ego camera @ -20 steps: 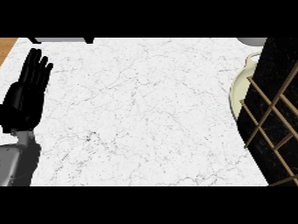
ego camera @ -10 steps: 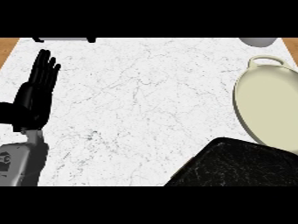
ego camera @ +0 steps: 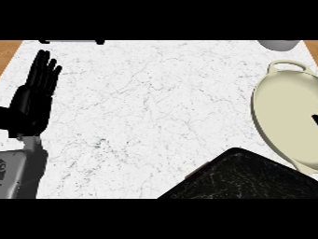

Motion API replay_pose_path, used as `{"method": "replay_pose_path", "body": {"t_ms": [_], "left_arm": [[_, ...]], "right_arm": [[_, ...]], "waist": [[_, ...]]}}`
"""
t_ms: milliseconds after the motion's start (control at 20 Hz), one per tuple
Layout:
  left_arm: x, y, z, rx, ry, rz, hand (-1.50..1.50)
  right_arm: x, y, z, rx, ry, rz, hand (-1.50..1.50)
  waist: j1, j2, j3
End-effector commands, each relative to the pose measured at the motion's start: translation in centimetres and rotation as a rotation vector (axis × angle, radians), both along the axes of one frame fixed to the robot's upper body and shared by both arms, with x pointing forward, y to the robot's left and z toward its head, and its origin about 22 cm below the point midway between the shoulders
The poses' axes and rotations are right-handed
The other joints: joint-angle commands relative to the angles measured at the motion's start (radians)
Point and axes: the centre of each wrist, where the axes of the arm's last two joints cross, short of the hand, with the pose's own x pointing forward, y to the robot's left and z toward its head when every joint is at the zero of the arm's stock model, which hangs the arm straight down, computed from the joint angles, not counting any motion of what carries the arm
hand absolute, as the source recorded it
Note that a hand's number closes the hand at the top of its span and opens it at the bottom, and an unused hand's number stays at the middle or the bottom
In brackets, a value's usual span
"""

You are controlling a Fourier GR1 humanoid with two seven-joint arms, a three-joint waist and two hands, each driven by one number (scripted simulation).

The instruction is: Pick the lemon from the tray and place it in the pot

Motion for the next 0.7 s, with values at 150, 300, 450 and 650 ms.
{"method": "replay_pose_path", "body": {"t_ms": [150, 300, 450, 650], "left_arm": [[-0.3, -1.7, -0.2, 0.003, -0.008, 0.016, 0.0], [0.1, 0.2, 0.1, -0.002, -0.011, 0.005, 0.0], [-0.4, 1.1, -0.6, 0.005, -0.009, 0.009, 0.0], [-0.6, 0.7, 0.2, -0.004, 0.024, 0.028, 0.0]], "right_arm": [[1.3, 0.3, -4.1, 0.116, 0.152, 0.148, -1.5], [3.2, 0.9, -3.5, 0.133, 0.08, 0.198, -1.5], [1.9, 0.2, -4.1, 0.223, -0.016, 0.255, -1.5], [2.5, -0.1, -2.2, 0.456, -0.061, 0.231, -1.5]], "waist": [[-0.003, 0.0, 0.001], [-0.003, 0.001, 0.001], [-0.014, -0.002, 0.0], [-0.024, -0.01, -0.001]]}}
